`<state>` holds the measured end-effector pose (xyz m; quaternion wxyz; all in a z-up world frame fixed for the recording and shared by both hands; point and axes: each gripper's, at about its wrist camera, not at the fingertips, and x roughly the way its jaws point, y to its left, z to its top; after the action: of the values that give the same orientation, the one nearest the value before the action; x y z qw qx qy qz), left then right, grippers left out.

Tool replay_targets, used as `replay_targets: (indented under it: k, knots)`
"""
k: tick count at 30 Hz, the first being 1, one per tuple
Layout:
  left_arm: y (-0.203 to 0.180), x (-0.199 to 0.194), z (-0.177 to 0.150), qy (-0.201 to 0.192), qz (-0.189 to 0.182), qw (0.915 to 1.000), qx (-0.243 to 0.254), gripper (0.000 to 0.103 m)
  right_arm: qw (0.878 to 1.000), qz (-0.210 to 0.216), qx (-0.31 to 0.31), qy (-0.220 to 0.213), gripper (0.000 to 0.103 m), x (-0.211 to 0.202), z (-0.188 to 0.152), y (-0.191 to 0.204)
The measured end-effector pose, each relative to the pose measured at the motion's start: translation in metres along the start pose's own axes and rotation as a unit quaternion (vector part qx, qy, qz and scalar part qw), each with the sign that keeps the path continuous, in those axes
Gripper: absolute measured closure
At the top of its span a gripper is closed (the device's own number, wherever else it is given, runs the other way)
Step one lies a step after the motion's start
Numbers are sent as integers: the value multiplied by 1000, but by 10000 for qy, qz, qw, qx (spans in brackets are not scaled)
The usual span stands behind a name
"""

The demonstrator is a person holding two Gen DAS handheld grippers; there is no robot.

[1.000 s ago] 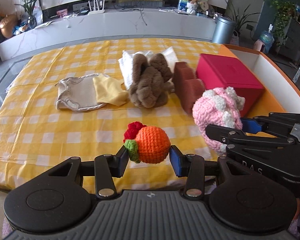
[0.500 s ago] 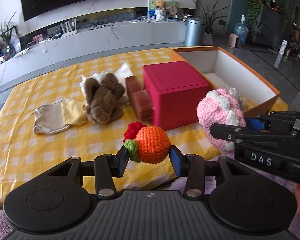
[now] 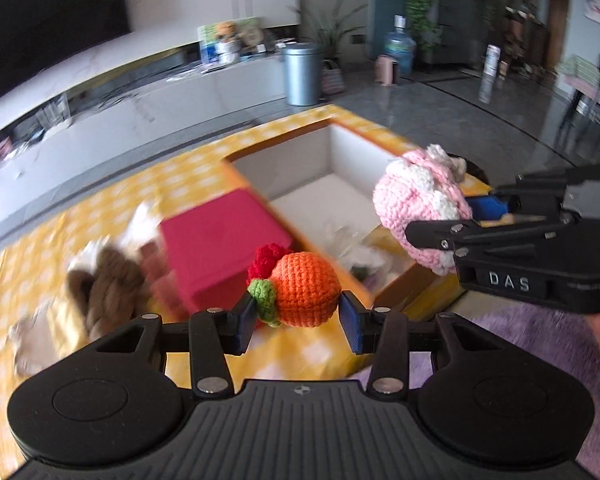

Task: Organize soft objects
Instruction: 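Carry the fruit and pouch into the cardboard box and open both tools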

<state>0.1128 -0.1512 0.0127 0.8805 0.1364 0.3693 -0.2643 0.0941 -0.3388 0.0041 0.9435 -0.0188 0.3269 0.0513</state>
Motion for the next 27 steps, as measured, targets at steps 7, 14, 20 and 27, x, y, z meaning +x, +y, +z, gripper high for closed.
replay_targets:
  k: [7, 14, 20, 27]
  knots:
    - [-18, 44, 41, 139, -138, 9981, 589, 53, 9989, -372, -102, 264, 71, 20, 27, -55]
    - [-31, 97, 59, 513, -179, 9913, 1198, 53, 9965, -255, 80, 796, 70, 62, 30, -95]
    - [-43, 134, 52, 776, -154, 9738, 2133, 53, 9924, -94, -485, 1126, 67, 102, 28, -97]
    - [-48, 167, 40, 1013, 55, 9514, 2909, 52, 9831, -68, -1167, 1410, 64, 137, 23, -95]
